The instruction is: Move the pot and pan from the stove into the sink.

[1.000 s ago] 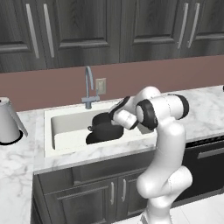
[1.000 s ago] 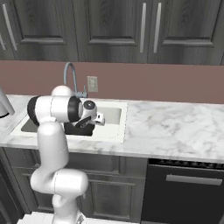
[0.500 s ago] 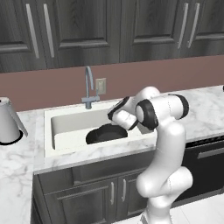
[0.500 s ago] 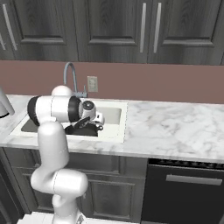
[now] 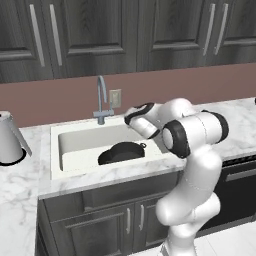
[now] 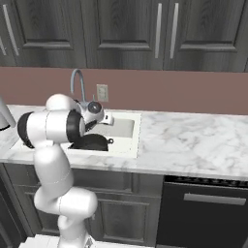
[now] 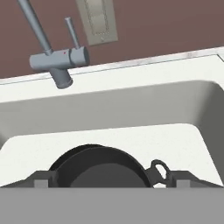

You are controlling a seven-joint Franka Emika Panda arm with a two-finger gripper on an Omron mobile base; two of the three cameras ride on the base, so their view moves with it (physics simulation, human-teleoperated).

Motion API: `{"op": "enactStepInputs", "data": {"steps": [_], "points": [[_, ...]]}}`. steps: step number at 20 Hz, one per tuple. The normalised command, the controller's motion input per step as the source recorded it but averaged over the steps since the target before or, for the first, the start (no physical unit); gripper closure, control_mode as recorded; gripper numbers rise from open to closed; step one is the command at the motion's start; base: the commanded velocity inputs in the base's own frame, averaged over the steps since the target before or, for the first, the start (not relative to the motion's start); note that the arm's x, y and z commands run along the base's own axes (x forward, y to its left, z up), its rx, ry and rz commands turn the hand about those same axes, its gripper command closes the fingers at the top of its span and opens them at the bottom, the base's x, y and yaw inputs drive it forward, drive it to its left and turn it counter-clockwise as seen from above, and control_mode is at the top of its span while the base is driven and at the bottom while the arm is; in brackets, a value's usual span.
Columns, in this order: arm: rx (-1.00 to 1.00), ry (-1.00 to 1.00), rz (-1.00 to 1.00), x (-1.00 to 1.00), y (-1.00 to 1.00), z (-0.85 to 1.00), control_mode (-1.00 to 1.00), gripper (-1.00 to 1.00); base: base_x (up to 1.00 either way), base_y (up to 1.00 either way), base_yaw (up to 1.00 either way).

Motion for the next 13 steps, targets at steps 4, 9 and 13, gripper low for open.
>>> {"op": "enactStepInputs", "data": {"steps": [4,9,13], "points": [[0.04,-0.14,0.00,-0.33,0.00,0.88,-1.00,-1.00,0.00,0.00,0.00],[0.03,-0.13,0.00,-0.50,-0.01,0.88,-1.00,-1.00,0.00,0.00,0.00],[0.00,-0.07,0.00,-0.85,-0.06,0.64,-1.00,-1.00,0.00,0.00,0.00]]}}
